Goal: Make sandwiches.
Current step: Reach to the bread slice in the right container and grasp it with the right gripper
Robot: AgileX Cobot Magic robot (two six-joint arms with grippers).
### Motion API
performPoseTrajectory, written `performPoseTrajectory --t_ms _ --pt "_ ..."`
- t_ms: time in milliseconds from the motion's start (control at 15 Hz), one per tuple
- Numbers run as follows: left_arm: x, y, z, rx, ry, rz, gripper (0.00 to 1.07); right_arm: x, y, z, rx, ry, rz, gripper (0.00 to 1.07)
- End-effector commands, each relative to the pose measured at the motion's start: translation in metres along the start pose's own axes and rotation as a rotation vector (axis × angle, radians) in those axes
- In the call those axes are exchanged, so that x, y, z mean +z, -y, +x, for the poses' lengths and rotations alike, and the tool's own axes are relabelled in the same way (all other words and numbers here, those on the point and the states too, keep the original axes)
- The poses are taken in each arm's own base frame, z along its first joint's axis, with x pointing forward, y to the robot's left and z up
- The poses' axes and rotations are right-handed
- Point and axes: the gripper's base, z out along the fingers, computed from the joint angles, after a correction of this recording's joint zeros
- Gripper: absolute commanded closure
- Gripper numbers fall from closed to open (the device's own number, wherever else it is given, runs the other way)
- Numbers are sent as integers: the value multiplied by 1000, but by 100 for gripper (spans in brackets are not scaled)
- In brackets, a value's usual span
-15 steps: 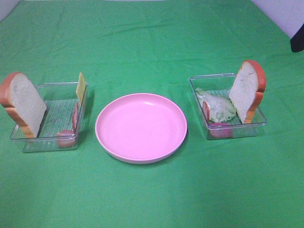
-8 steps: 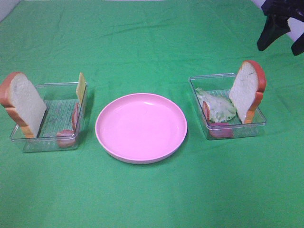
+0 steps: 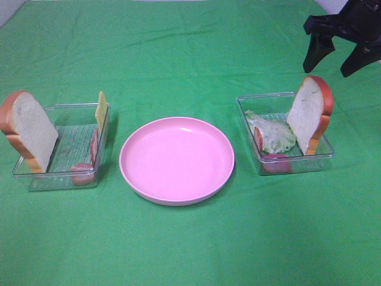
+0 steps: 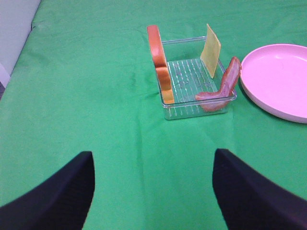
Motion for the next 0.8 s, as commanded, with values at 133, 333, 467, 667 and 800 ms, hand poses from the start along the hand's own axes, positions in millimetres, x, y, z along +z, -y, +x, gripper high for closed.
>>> performPoseTrajectory --t_ms 133,333,467,667,800 --pt "-2 1 1 -2 24 -4 39 25 6 -1 -20 -65 0 36" --pt "-2 1 1 -2 24 -4 39 42 9 -2 -14 -99 -1 37" --pt "-2 1 1 -2 24 -4 39 49 10 -1 -14 -117 -3 38" --pt "-2 1 1 -2 24 -4 39 50 10 1 -19 -142 -7 74" --pt "-2 1 1 -2 24 -4 39 50 10 1 -18 -147 -11 88"
